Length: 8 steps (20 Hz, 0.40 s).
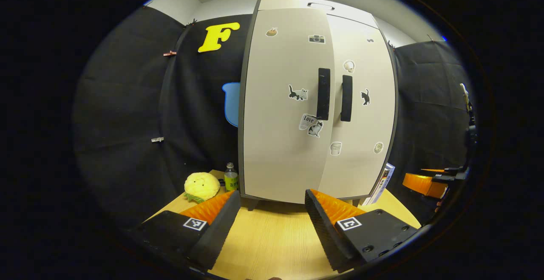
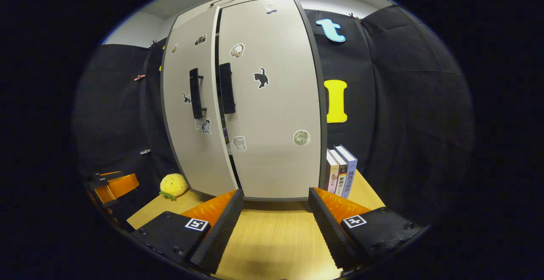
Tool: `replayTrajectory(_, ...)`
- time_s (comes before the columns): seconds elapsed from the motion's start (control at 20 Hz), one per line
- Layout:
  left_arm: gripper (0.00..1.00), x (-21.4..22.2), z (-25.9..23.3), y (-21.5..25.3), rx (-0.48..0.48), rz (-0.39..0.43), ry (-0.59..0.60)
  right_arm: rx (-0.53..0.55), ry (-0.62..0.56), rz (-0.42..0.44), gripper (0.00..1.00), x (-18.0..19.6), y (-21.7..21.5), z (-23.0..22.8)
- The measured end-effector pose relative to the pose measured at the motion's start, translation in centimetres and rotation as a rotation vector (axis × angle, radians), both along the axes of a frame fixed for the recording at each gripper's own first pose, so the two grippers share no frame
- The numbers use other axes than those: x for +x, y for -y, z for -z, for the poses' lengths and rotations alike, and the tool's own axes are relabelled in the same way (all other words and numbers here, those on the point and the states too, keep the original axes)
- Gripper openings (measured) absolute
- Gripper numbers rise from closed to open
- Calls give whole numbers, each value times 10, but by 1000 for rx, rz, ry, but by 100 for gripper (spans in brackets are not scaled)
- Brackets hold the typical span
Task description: Grab one shoe with the right hand and put it into the shoe cabinet, grab the other shoe with the left hand and put it into the shoe cabinet; then close the right door with the right hand and the left door with the left hand.
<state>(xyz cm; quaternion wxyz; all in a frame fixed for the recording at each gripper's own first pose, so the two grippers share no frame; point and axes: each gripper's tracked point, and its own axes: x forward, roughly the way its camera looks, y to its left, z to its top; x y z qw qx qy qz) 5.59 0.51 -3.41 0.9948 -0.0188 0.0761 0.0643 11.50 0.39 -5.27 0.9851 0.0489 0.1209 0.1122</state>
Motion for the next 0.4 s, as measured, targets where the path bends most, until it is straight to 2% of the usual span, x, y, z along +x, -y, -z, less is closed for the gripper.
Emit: replayTrajectory(0.4, 95, 4, -7, 10, 40, 12, -5, 7, 37, 36, 98, 7, 28, -13)
